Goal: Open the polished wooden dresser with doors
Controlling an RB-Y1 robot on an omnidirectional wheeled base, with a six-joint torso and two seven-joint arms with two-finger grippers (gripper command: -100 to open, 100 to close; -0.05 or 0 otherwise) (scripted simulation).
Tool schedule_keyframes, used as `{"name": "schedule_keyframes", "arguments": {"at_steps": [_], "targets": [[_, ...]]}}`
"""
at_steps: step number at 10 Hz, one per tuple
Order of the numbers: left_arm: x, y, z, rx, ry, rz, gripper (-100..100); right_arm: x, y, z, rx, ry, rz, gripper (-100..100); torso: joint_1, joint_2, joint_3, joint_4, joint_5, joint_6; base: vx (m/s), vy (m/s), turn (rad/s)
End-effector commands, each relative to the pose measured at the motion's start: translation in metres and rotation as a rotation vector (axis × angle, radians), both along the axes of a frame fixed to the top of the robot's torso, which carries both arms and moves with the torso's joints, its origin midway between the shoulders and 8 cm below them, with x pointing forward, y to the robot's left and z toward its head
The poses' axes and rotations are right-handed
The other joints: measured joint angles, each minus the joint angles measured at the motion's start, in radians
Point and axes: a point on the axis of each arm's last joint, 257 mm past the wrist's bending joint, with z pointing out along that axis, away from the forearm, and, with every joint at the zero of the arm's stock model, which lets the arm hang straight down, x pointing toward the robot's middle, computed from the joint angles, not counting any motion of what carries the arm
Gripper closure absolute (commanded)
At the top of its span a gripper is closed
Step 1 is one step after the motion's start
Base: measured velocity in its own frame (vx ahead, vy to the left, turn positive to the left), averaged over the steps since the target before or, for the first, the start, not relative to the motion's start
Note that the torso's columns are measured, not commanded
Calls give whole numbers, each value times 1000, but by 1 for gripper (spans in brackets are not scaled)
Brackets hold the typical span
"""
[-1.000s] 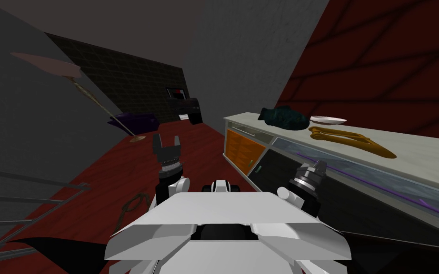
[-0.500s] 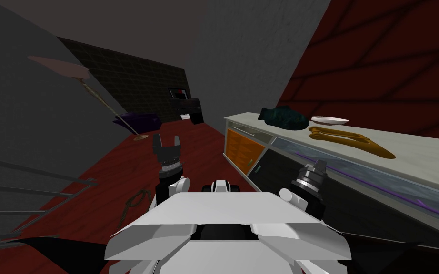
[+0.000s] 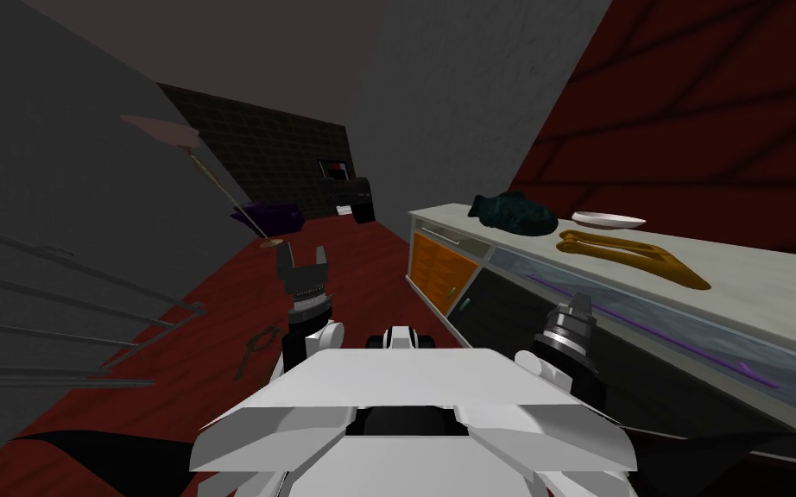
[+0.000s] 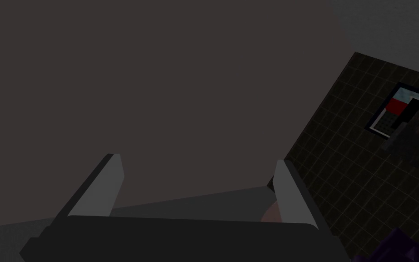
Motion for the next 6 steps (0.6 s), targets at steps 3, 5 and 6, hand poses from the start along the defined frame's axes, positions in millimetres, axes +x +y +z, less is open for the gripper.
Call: {"name": "schedule_keyframes", "arguments": {"at_steps": [3,5,6], "targets": [[0,0,0,0,0,0,0,-12,-1,-20,94,61,37,-100,-7,-3,-1,-2,-4,4,-133,-100,163],[0,0,0,0,0,0,0,-17,0,-23,134,68,55,-100,-10,-2,0,-3,-6,6,-112,-79,136],[0,0,0,0,0,0,0,-20,1,-24,154,69,65,-100,-11,1,2,-3,-7,7,-122,-72,142]]}}
